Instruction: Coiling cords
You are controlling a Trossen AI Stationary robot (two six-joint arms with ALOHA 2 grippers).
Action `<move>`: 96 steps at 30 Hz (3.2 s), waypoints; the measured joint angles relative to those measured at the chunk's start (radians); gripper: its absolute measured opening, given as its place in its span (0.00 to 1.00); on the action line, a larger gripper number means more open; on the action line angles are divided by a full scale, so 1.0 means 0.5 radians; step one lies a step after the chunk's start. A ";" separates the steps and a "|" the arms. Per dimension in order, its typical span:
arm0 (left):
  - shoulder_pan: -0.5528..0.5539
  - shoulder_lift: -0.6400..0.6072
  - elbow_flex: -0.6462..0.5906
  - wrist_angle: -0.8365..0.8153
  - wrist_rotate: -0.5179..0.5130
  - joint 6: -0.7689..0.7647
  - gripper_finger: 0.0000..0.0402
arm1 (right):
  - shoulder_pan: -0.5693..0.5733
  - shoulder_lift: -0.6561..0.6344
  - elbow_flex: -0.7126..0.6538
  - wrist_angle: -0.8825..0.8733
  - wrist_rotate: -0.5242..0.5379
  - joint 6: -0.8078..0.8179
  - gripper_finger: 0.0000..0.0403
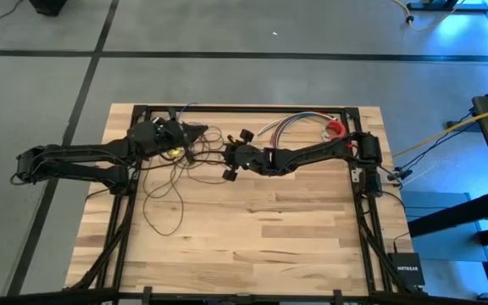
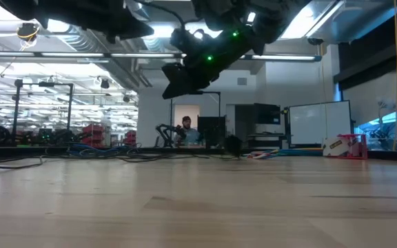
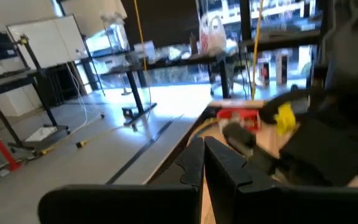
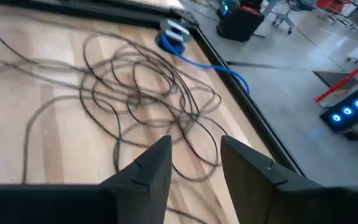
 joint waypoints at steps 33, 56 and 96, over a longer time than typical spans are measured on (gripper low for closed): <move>0.157 0.558 -0.001 -0.020 0.000 0.083 0.37 | -0.010 -0.789 -1.181 -0.611 -0.021 -0.152 0.40; 0.154 0.687 -0.001 0.060 0.001 0.200 0.37 | -0.001 -0.457 -1.381 0.481 0.185 -1.159 0.32; -0.214 0.883 -0.006 -0.078 0.360 -0.063 0.37 | -0.002 -0.182 -0.839 0.616 -0.708 -0.271 0.02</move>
